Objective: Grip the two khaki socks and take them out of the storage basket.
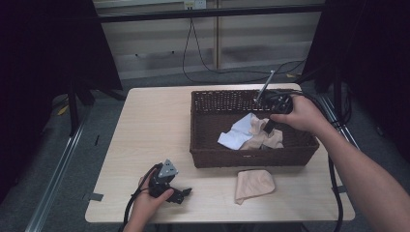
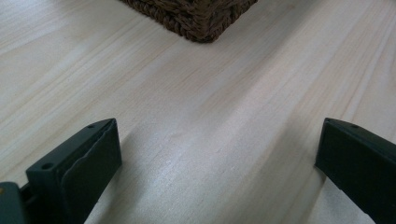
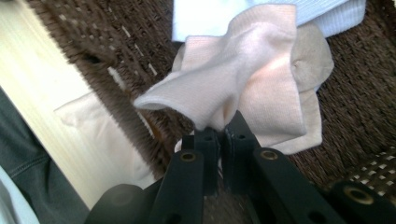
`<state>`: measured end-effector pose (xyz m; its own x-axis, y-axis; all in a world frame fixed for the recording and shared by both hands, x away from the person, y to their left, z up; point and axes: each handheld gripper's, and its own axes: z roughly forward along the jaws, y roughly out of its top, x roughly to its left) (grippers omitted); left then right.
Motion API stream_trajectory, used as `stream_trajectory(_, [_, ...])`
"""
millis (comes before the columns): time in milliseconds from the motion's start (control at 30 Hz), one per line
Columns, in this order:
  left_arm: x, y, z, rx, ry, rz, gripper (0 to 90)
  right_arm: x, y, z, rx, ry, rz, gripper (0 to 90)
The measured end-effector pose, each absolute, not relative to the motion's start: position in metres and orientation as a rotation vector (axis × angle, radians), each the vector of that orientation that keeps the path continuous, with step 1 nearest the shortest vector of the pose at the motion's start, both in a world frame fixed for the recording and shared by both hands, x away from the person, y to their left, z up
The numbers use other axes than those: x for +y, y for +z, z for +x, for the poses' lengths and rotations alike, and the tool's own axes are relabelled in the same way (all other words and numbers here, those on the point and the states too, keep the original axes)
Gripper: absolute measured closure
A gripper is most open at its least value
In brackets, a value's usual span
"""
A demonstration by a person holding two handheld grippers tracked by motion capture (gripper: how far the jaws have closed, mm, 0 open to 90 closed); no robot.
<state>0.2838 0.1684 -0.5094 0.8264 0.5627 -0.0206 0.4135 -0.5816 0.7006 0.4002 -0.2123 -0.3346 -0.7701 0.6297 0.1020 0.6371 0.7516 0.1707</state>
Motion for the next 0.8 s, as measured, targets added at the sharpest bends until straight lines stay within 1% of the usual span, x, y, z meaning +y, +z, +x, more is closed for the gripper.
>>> stream_trajectory(500, [0.168,-0.509,0.284,0.712,0.267,2.275,0.0,-0.213,-0.289,0.375,-2.929,-0.352,-0.952,86.1])
stream_trajectory(800, [0.168,-0.509,0.284,0.713,0.267,2.275,0.0,-0.208,-0.28,0.365,-2.95,-0.345,-0.891,86.0])
